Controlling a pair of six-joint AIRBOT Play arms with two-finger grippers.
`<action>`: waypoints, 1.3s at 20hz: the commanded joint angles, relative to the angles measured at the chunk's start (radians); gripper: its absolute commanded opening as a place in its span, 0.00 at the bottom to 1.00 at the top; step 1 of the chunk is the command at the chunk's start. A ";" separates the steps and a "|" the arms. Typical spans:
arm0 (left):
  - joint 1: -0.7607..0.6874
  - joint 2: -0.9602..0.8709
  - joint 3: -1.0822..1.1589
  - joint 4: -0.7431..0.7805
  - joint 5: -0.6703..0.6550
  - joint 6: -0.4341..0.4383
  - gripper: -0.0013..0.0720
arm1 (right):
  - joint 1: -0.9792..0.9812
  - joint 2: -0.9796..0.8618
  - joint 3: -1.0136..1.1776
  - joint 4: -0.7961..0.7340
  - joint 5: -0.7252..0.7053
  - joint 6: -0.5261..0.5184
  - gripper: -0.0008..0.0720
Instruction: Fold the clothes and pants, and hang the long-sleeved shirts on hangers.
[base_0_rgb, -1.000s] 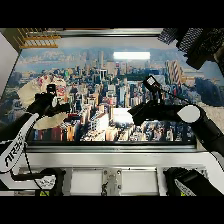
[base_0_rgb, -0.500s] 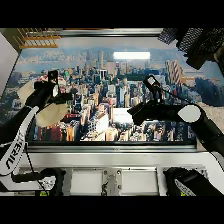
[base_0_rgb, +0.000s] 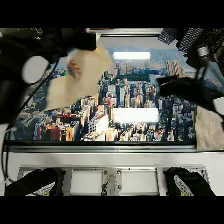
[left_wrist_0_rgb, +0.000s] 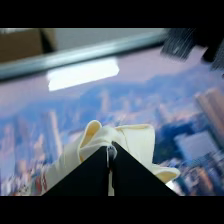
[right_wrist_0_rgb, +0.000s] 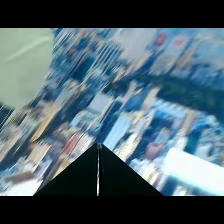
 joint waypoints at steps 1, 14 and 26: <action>-0.140 0.093 0.137 0.005 0.035 0.072 0.03 | -0.181 0.081 0.047 -0.029 -0.068 0.037 0.02; 0.362 0.252 -0.794 -0.029 -0.269 -0.028 0.03 | -0.257 -0.100 0.038 -0.029 0.357 0.037 0.85; 0.486 0.114 -0.887 -0.130 -0.233 -0.005 0.03 | -0.118 -0.373 -0.396 -0.039 0.428 0.147 0.60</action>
